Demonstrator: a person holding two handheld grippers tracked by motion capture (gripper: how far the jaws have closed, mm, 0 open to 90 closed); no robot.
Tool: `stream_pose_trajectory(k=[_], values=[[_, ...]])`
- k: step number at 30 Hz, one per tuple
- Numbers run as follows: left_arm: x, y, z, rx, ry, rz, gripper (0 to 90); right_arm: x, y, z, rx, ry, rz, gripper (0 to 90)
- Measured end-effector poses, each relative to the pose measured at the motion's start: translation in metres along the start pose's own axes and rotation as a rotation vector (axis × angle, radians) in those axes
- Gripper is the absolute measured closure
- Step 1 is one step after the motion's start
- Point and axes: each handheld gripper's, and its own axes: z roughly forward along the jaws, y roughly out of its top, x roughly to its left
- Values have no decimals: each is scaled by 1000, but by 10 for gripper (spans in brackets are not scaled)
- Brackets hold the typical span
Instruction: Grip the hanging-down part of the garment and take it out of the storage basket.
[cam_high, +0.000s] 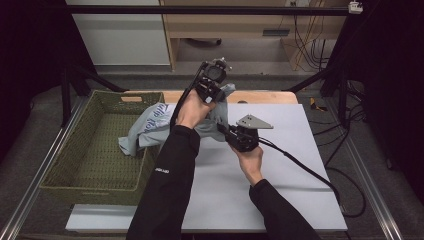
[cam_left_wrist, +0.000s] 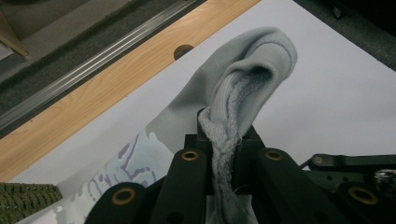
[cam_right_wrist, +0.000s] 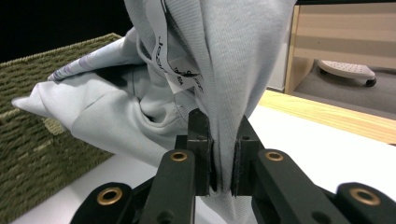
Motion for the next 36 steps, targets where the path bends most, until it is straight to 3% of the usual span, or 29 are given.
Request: stream_pose_trajectory(k=[9, 20, 26, 29, 36], values=[[-4, 0, -3, -12, 3, -1, 839, -2, 7, -30, -13, -10, -54, 827], [-11, 0, -5, -9, -28, 12, 839, -9, 21, -74, -39, -39, -112, 827], [-21, 2, -4, -14, -59, 26, 839, -18, 28, -96, -54, -78, -122, 828], [-28, 2, -6, -11, -63, 57, 839, -20, 31, -104, -67, -101, -130, 827], [-37, 5, -11, -17, -74, 75, 839, -21, 34, -117, -96, -110, -131, 823]])
